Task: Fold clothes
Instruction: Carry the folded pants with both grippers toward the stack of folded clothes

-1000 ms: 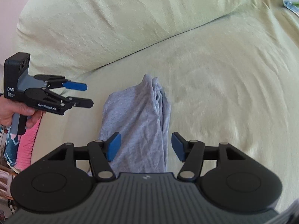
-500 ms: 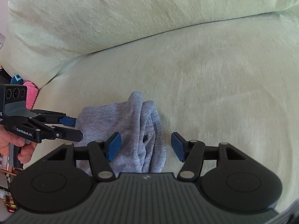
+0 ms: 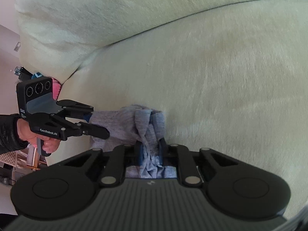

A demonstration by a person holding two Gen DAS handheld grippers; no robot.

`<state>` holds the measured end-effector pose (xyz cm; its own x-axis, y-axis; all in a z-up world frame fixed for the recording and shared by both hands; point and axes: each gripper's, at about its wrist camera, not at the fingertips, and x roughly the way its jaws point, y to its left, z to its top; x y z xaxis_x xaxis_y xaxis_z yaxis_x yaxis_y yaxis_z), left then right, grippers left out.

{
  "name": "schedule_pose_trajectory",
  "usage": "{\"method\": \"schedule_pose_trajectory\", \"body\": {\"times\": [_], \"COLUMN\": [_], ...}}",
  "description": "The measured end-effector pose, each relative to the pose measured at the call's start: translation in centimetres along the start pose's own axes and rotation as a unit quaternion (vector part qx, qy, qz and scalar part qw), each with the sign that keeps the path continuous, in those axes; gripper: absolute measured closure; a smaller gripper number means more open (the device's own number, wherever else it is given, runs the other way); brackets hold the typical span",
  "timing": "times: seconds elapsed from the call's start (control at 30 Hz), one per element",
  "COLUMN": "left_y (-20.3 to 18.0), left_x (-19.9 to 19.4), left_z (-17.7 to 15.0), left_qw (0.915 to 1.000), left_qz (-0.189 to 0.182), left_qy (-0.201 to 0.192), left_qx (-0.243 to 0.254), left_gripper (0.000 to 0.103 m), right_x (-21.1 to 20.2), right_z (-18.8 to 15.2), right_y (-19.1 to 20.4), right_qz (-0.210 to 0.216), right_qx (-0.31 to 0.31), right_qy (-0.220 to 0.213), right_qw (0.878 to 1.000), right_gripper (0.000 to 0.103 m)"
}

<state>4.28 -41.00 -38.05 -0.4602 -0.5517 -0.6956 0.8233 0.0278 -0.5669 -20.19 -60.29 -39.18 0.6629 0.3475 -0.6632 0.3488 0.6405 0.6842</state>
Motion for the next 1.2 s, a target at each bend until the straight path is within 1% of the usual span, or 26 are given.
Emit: {"method": "schedule_pose_trajectory", "body": {"times": [0.07,0.13,0.27,0.33,0.37,0.47,0.53,0.57,0.6,0.7,0.8,0.87,0.93,0.97,1.0,1.07,1.13,1.2], "left_y": [-0.6,-1.9,-5.3,-8.4,-9.8,-14.2,-18.0,-19.4,-21.8,-26.2,-31.1,-34.0,-37.1,-38.0,-39.6,-41.3,-43.4,-44.8], "left_x": [-0.3,-0.9,-2.3,-2.8,-2.8,-2.8,-2.2,-1.9,-1.3,0.2,2.4,4.1,6.1,6.7,7.9,9.5,11.4,12.6], "left_z": [0.2,1.0,4.4,7.2,8.5,12.1,14.9,15.7,17.1,19.4,21.5,22.8,24.3,24.7,25.5,26.1,27.1,27.7], "left_qw": [0.9999,0.9992,0.9956,0.991,0.9888,0.9807,0.9744,0.9723,0.9692,0.9658,0.9617,0.9579,0.9524,0.9505,0.9457,0.939,0.9285,0.9215], "left_qz": [0.004,0.007,-0.002,-0.013,-0.018,-0.032,-0.04,-0.041,-0.042,-0.045,-0.051,-0.058,-0.07,-0.074,-0.083,-0.097,-0.118,-0.132], "left_qy": [-0.006,-0.018,-0.042,-0.051,-0.054,-0.064,-0.068,-0.069,-0.071,-0.073,-0.07,-0.065,-0.056,-0.052,-0.045,-0.039,-0.034,-0.031], "left_qx": [0.014,0.036,0.084,0.123,0.138,0.182,0.21,0.219,0.232,0.245,0.26,0.274,0.291,0.297,0.311,0.328,0.35,0.364], "left_gripper": [0.084,0.084,0.084,0.084,0.084,0.084,0.084,0.084,0.084,0.084,0.084,0.084,0.084,0.084,0.084,0.084,0.084,0.084], "right_x": [-0.5,-1.9,-6.5,-10.3,-11.3,-17.5,-20.9,-22.6,-24.2,-28.8,-34.3,-36.7,-39.9,-40.7,-41.5,-43.6,-45.4,-46.7], "right_z": [-0.3,-0.6,-1.4,-2.1,-2.2,-3.3,-3.9,-4.2,-4.5,-5.4,-6.7,-7.3,-8.1,-8.3,-8.6,-9.5,-10.2,-10.8], "right_y": [0.4,2.1,5.0,6.5,6.9,8.3,8.6,8.8,8.8,8.6,7.8,7.1,6.2,5.8,5.4,4.4,3.3,2.3], "right_qz": [-0.007,-0.025,-0.064,-0.096,-0.105,-0.148,-0.168,-0.178,-0.186,-0.204,-0.219,-0.224,-0.239,-0.245,-0.251,-0.268,-0.283,-0.294], "right_qx": [0.009,-0.005,-0.016,-0.009,-0.006,0.012,0.015,0.016,0.017,0.025,0.038,0.047,0.06,0.066,0.073,0.093,0.108,0.123], "right_qy": [-0.02,-0.045,-0.107,-0.156,-0.17,-0.242,-0.273,-0.287,-0.299,-0.325,-0.343,-0.35,-0.361,-0.366,-0.371,-0.386,-0.401,-0.416], "right_qw": [1.0,0.999,0.992,0.983,0.98,0.959,0.947,0.941,0.936,0.923,0.913,0.908,0.899,0.896,0.891,0.878,0.865,0.852], "right_gripper": [0.094,0.094,0.094,0.094,0.094,0.095,0.095,0.095,0.094,0.095,0.094,0.094,0.094,0.094,0.094,0.094,0.094,0.094]}}
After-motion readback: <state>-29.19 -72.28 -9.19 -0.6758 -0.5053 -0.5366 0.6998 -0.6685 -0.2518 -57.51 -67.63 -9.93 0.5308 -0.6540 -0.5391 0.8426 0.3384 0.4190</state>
